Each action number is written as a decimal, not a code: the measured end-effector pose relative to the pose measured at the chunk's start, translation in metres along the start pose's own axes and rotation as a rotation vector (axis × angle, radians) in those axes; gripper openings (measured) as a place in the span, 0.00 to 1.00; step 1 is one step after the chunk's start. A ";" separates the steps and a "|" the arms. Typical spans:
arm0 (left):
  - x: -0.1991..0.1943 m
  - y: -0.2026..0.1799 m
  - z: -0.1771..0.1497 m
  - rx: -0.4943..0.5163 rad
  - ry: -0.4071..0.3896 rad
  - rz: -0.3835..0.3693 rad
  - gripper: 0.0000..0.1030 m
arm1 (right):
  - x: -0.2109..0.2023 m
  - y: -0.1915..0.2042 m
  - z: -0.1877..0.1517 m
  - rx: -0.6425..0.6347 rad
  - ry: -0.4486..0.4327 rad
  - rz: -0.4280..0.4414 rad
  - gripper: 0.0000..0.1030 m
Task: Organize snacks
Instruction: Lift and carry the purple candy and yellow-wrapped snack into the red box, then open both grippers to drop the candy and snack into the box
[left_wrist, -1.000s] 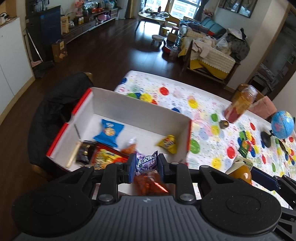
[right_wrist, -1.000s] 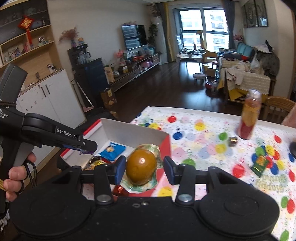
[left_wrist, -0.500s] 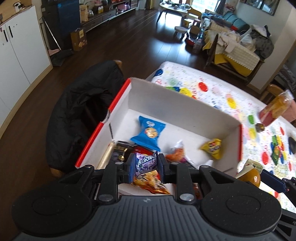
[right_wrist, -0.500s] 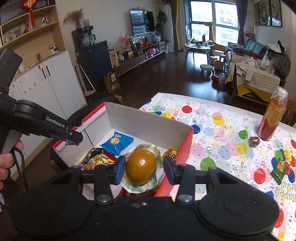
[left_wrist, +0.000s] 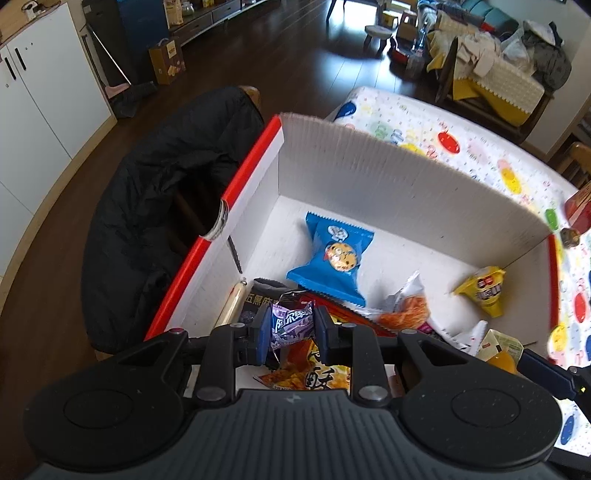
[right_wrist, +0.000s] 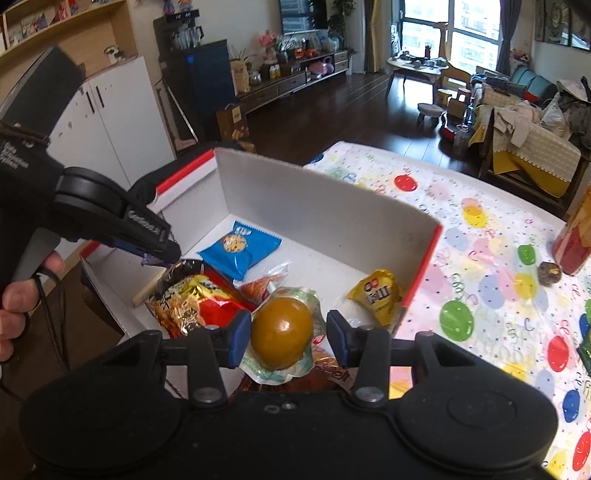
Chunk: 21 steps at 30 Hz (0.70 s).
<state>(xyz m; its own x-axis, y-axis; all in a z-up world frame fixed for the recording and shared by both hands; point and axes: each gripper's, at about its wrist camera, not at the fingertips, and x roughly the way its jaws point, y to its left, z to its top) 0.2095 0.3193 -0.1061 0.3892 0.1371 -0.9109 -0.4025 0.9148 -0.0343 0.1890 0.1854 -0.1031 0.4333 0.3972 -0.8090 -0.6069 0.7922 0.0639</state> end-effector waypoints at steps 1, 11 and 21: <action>0.003 -0.001 -0.001 0.004 0.008 0.002 0.24 | 0.003 -0.001 0.000 0.001 0.007 0.002 0.42; 0.020 -0.006 -0.004 0.040 0.039 0.031 0.24 | 0.017 0.000 -0.006 -0.021 0.048 -0.016 0.46; 0.015 -0.002 -0.009 0.027 0.050 0.031 0.28 | 0.006 -0.002 -0.009 -0.012 0.029 -0.021 0.58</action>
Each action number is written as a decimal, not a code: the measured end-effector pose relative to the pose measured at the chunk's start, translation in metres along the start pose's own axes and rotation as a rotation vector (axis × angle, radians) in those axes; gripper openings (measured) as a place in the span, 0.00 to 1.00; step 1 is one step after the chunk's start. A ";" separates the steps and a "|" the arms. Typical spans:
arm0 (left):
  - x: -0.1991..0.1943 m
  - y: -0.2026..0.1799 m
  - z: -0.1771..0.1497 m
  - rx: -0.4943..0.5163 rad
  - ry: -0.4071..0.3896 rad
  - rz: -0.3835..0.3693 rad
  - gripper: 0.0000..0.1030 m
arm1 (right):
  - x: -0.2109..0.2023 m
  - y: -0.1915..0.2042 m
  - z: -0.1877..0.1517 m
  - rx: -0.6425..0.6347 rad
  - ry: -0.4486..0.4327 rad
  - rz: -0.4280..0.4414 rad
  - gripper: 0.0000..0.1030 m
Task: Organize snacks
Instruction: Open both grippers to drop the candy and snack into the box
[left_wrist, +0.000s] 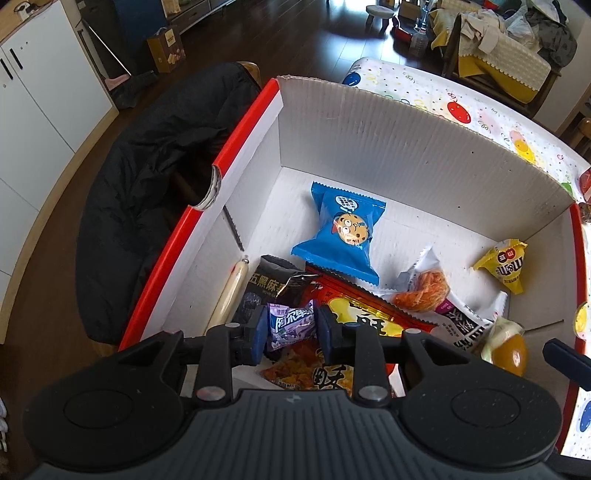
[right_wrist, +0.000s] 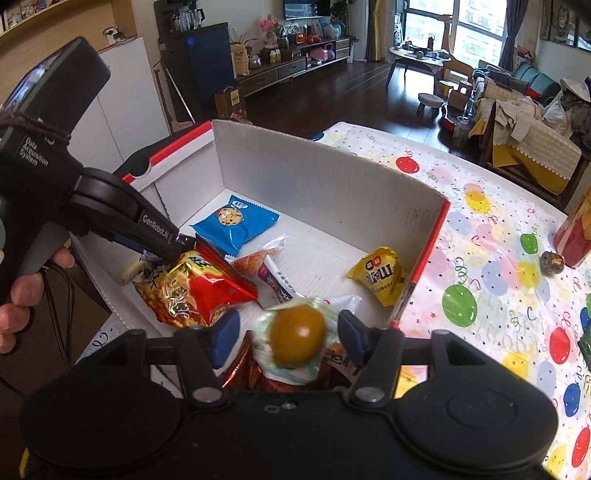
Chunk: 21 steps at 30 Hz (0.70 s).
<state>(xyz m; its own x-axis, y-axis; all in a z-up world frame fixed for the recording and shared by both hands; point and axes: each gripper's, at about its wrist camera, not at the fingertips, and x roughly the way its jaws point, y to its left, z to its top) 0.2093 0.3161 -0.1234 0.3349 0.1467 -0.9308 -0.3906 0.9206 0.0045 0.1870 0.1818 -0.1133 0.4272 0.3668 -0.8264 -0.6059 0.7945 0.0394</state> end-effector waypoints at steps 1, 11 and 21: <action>-0.002 0.001 -0.001 -0.003 0.000 -0.005 0.28 | -0.002 0.000 0.000 0.003 -0.002 0.001 0.58; -0.031 0.003 -0.012 -0.012 -0.047 -0.056 0.51 | -0.034 -0.006 -0.004 0.034 -0.061 0.007 0.72; -0.074 -0.006 -0.026 0.006 -0.124 -0.090 0.52 | -0.081 -0.019 -0.012 0.080 -0.139 0.013 0.82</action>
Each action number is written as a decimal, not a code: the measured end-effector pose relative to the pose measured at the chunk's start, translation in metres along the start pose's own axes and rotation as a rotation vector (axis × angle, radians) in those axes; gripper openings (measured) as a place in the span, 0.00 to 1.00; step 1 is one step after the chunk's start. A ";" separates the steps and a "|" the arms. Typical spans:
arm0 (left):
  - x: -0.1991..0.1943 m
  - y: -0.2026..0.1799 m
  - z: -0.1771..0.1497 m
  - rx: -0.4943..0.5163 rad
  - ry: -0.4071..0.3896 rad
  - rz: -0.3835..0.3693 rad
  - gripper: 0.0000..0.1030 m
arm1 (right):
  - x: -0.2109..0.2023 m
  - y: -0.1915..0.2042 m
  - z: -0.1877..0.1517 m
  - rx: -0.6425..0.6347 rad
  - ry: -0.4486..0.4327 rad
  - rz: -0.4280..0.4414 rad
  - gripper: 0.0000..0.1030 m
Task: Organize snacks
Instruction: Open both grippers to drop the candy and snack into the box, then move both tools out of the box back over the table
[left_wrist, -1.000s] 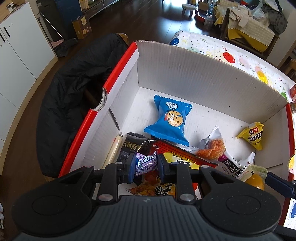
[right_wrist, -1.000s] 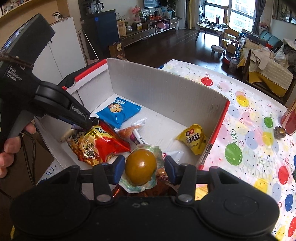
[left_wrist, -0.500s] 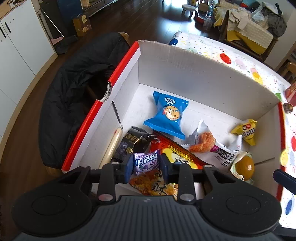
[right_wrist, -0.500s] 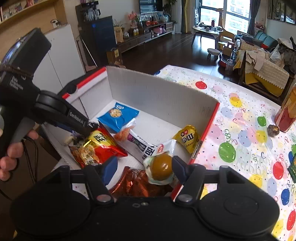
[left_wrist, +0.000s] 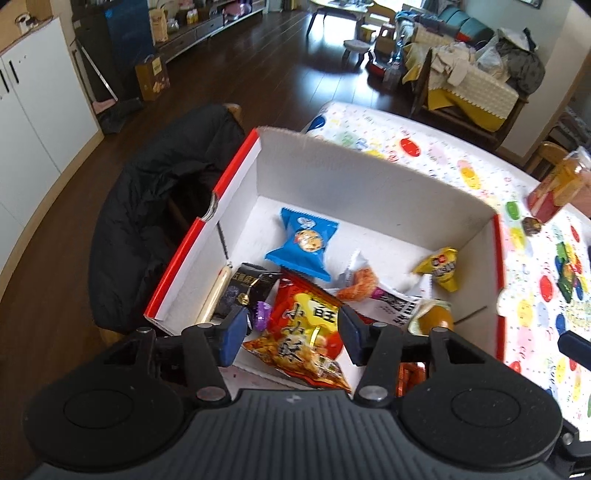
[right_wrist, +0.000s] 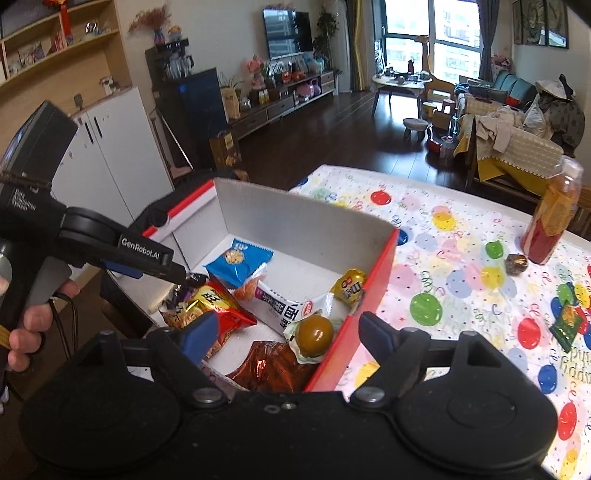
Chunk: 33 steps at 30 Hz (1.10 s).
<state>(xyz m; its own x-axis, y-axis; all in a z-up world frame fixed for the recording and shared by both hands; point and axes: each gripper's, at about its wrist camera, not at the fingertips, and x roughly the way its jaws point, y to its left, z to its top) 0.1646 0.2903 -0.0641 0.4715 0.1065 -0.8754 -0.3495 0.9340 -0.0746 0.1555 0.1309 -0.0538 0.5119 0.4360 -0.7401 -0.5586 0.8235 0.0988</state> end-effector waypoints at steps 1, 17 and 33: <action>-0.004 -0.003 -0.001 0.005 -0.009 -0.003 0.53 | -0.005 -0.002 -0.001 0.005 -0.008 -0.001 0.83; -0.065 -0.081 -0.016 0.116 -0.129 -0.131 0.64 | -0.083 -0.063 -0.014 0.137 -0.111 -0.017 0.93; -0.066 -0.195 -0.032 0.222 -0.155 -0.271 0.90 | -0.130 -0.150 -0.046 0.223 -0.173 -0.117 0.99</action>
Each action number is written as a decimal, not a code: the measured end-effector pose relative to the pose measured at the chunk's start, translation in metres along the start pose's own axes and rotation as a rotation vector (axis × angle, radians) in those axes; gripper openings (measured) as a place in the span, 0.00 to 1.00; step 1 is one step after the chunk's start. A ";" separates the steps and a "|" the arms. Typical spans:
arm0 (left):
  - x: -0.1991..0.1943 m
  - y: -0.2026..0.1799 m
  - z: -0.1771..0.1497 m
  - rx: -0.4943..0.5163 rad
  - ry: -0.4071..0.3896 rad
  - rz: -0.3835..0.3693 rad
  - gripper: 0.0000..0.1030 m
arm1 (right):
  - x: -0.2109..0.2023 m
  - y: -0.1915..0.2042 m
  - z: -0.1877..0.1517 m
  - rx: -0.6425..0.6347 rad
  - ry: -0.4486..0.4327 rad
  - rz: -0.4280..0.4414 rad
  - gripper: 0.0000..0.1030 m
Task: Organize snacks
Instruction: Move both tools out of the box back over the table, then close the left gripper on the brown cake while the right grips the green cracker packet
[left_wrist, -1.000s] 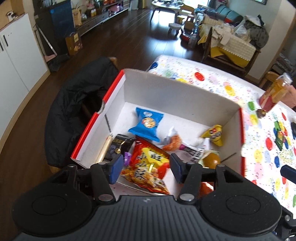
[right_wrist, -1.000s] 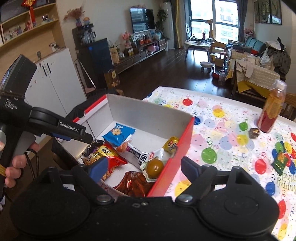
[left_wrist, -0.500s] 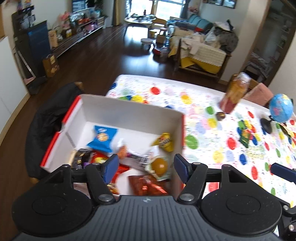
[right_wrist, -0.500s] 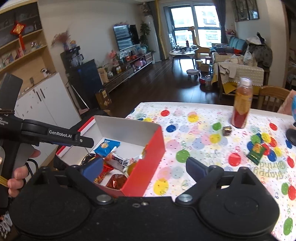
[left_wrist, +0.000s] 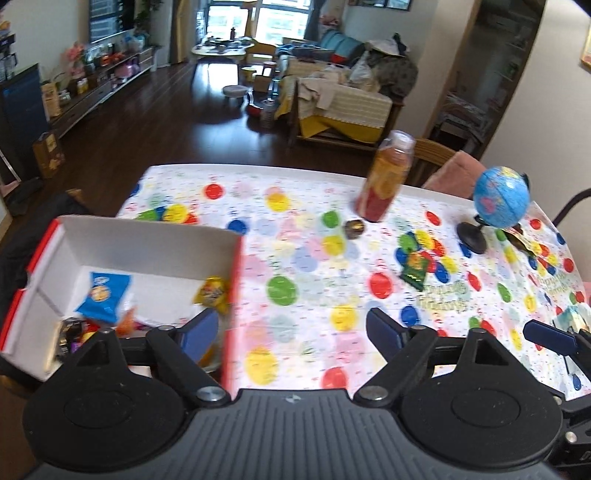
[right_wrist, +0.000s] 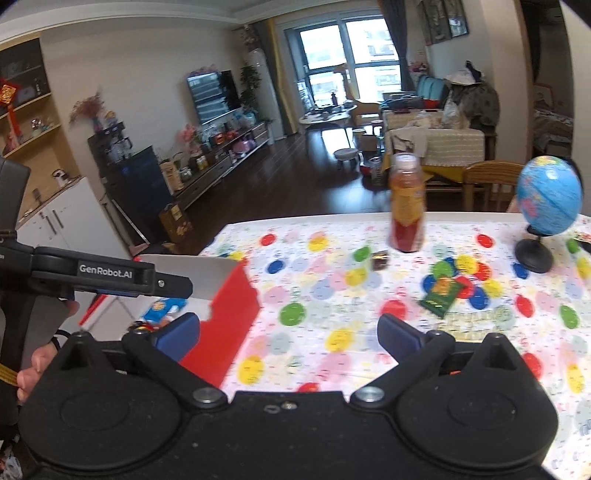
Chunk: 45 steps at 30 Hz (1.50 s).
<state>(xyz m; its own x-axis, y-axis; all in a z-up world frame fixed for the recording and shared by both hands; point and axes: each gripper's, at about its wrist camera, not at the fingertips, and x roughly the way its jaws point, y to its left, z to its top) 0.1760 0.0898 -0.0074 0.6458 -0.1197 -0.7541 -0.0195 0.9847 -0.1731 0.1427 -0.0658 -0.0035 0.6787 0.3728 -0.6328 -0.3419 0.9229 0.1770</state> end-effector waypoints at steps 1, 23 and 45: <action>0.004 -0.007 0.001 0.006 0.001 -0.008 0.92 | -0.001 -0.006 -0.001 -0.002 -0.002 -0.003 0.99; 0.127 -0.109 0.055 0.090 0.034 0.032 0.96 | 0.049 -0.138 0.014 0.086 0.046 -0.152 0.99; 0.286 -0.110 0.111 -0.010 0.155 0.160 0.96 | 0.188 -0.185 0.026 0.129 0.166 -0.286 0.93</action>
<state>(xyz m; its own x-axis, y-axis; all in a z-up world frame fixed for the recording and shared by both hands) 0.4470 -0.0386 -0.1335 0.5086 0.0188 -0.8608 -0.1200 0.9915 -0.0493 0.3503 -0.1639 -0.1360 0.6169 0.0862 -0.7823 -0.0610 0.9962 0.0617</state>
